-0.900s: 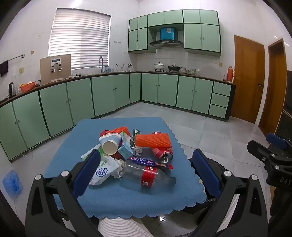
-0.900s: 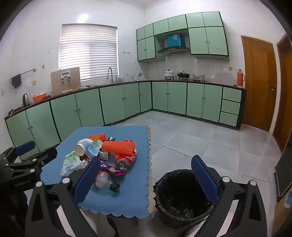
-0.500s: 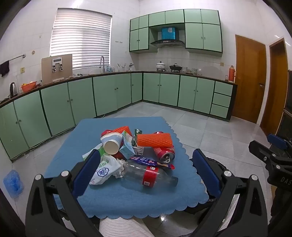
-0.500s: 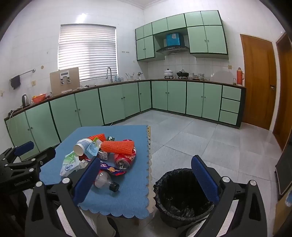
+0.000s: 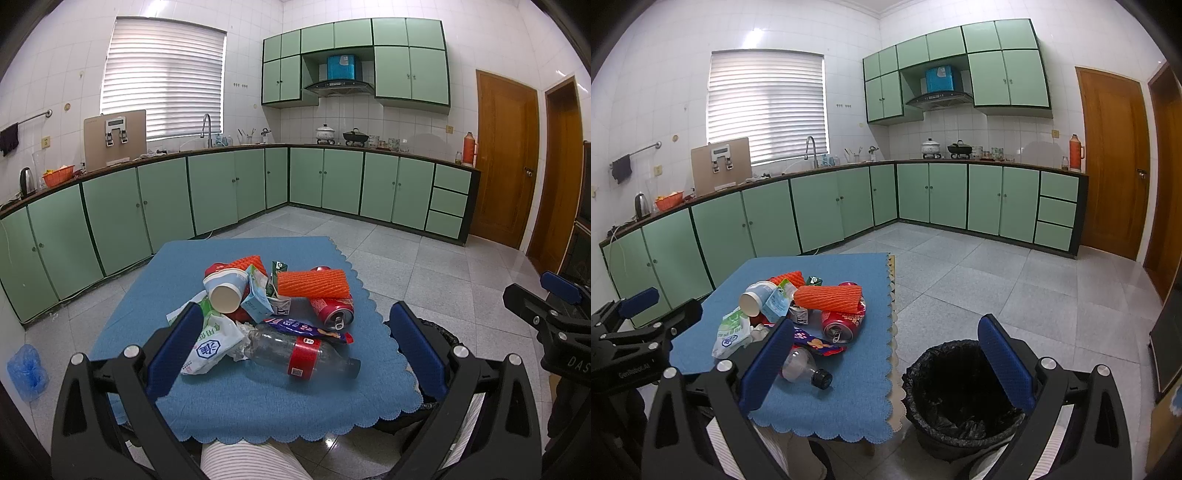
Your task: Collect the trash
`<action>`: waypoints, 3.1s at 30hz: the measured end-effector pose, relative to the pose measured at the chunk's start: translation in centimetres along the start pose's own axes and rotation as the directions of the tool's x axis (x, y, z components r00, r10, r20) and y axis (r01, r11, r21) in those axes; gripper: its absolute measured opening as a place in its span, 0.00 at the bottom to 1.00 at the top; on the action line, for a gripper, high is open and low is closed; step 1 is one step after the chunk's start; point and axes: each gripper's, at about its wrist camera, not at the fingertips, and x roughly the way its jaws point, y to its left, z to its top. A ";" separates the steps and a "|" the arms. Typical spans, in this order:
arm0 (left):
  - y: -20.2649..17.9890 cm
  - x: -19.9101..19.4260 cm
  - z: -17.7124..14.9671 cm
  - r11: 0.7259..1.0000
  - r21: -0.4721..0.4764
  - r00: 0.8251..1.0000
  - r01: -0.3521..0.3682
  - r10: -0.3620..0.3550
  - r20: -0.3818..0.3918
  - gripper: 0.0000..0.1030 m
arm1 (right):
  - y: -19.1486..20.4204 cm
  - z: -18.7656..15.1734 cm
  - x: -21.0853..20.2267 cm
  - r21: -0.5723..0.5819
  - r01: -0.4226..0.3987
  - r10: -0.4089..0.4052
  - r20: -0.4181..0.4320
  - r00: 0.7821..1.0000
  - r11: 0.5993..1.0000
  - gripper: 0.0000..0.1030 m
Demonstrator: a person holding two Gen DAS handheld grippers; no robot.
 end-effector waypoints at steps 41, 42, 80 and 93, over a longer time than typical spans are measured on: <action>0.0 -0.1 0.2 1.000 -0.001 1.000 0.000 0.000 -0.002 0.95 | 0.0 0.2 0.3 0.011 -0.001 0.001 0.004 1.000 1.000 0.94; 0.0 0.0 0.2 1.000 -0.001 1.000 -0.001 0.001 -0.002 0.95 | 0.0 0.3 0.2 0.011 -0.001 0.001 0.003 1.000 1.000 0.94; 3.5 5.8 -0.1 0.997 -0.009 0.996 -0.076 0.076 -0.036 0.95 | -0.1 1.2 5.9 0.006 -0.018 0.018 -0.006 1.000 1.000 0.94; 9.2 13.8 1.7 0.985 -0.057 0.984 -0.161 0.156 -0.082 0.95 | 2.4 3.6 16.7 -0.034 -0.069 0.066 -0.070 0.995 0.997 0.94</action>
